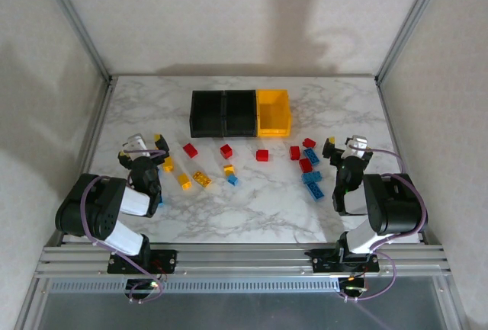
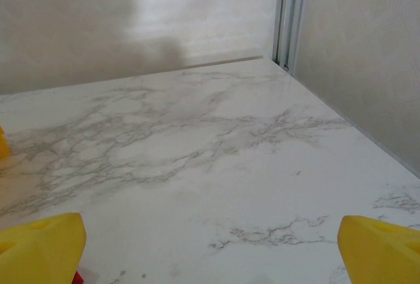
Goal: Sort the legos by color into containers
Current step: Pick up the lego from the center of the table.
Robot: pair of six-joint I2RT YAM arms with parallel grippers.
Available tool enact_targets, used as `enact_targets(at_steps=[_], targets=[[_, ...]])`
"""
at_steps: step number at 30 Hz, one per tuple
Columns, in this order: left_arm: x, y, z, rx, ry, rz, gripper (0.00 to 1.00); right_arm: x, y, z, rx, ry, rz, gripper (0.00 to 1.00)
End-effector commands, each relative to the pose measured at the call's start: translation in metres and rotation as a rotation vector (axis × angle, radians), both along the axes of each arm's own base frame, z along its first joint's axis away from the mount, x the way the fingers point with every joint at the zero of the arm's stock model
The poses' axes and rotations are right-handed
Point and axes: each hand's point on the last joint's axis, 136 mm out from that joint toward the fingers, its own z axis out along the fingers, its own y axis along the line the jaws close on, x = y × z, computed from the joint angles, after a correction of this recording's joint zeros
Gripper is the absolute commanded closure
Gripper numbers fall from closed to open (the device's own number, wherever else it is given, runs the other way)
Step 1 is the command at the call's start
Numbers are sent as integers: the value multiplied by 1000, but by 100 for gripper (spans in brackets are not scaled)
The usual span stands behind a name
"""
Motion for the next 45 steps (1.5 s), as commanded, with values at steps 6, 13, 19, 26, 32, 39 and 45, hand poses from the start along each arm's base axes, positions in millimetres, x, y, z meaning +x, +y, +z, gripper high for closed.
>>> enact_targets(at_steps=[6, 13, 19, 26, 32, 39, 45], targets=[[9, 1, 28, 5, -16, 19, 0, 2, -3, 32, -37, -30, -77, 1], [12, 4, 81, -166, -165, 30, 0, 8, -11, 97, 241, -46, -137, 1], [37, -1, 89, -595, -48, 13, 1, 21, 3, 111, 485, 96, 0, 9], [33, -79, 66, -650, 287, -209, 0, 20, 47, 100, 535, 333, 197, 35], [-1, -134, 47, -724, 407, -394, 11, 7, 69, 54, 521, 569, 213, 33], [-30, -208, 28, -744, 519, -633, 23, 1, 109, 7, 416, 796, 237, 43], [-38, -233, 24, -721, 536, -654, 12, 0, 137, -20, 314, 917, 253, 46]])
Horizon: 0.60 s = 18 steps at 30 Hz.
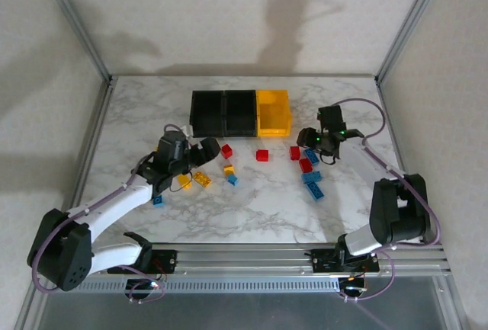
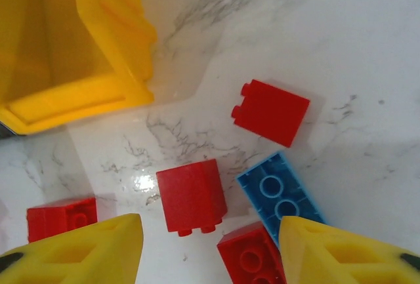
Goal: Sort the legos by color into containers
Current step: Pick up the lego from the center of the table.
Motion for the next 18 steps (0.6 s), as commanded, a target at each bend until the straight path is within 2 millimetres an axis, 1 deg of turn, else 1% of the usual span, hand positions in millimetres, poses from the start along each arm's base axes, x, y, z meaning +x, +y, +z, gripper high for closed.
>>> enact_targets(at_steps=[1, 4, 6, 10, 14, 18], targets=[[0, -8, 2, -13, -8, 10, 11, -3, 5, -15, -86, 69, 26, 46], [-2, -16, 5, -24, -18, -1, 6, -2, 17, -28, -112, 97, 59, 47], [-2, -19, 5, -17, -15, -4, 3, 1, 20, -35, -135, 110, 63, 46], [-3, -25, 5, -15, -26, -24, 4, 9, 24, -46, -161, 121, 58, 46], [-2, -27, 4, -2, -26, -34, 6, 15, 30, -51, -169, 123, 60, 47], [-2, -31, 8, -9, -37, -42, 7, 17, 32, -57, -186, 130, 64, 49]])
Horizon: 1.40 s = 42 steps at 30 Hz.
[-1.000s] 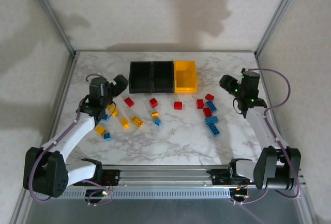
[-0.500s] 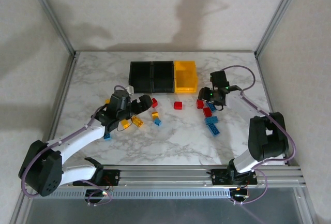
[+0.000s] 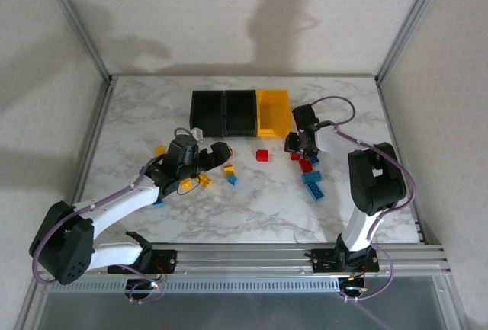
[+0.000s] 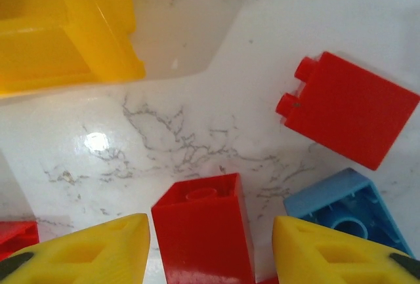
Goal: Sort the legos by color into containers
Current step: Pick up the lego from the center of the table, then place the lego in the container.
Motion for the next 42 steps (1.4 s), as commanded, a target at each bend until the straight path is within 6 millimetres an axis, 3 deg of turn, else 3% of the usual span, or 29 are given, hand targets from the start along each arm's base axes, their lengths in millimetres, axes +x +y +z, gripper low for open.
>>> enact_targets(at_steps=[1, 8, 17, 21, 26, 30, 33, 38, 42], targets=[[7, -6, 15, -11, -49, 2, 7, 5, 2, -3, -38, 1, 10, 49], [7, -5, 20, -19, -61, 11, 8, 7, 5, -10, -47, 15, 24, 53], [9, 1, 7, 7, -14, 59, 13, 3, 14, -11, -55, 26, 59, 74], [10, 2, 6, 18, -16, 64, 13, 5, 19, 10, -46, -12, 68, 77], [9, 13, 3, 21, 1, 111, 13, 15, 29, 54, 0, -95, 74, 78], [6, 25, 6, 12, -16, 149, 13, 31, 39, 89, 37, -163, 82, 79], [5, 29, 13, -3, -29, 155, 14, 49, 48, 102, 47, -193, 91, 78], [3, 34, 17, 5, -32, 168, 15, 90, 66, 104, 46, -217, 97, 77], [0, 42, 14, 9, -19, 195, 16, 121, 78, 86, 39, -202, 94, 76]])
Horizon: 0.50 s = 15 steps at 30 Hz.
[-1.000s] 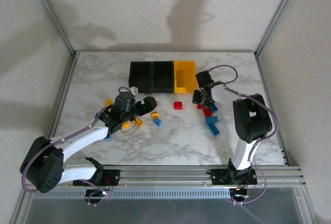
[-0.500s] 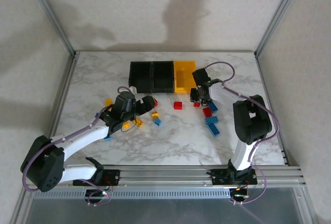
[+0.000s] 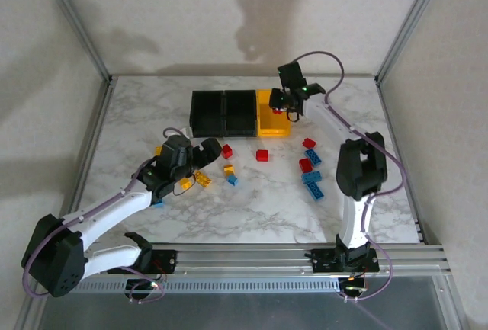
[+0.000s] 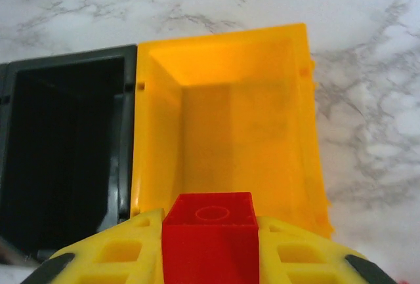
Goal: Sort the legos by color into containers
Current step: Place the lego in the container.
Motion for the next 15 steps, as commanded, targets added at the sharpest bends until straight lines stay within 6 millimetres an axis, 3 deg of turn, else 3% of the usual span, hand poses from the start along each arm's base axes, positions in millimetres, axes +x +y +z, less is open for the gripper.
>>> enact_targets(at_steps=[1, 5, 8, 15], targets=[[-4, 18, -9, 23, 36, 68, 16, 12, 6, -33, -50, 67, 8, 76], [-5, 27, -20, 34, 83, 102, 17, 30, 9, -55, -67, 96, -7, 74], [-4, 30, -21, 37, 84, 113, 18, 36, 11, -60, -65, 98, -13, 71], [-1, 31, -24, 44, 101, 118, 21, 39, 12, -49, -47, 74, -21, 51]])
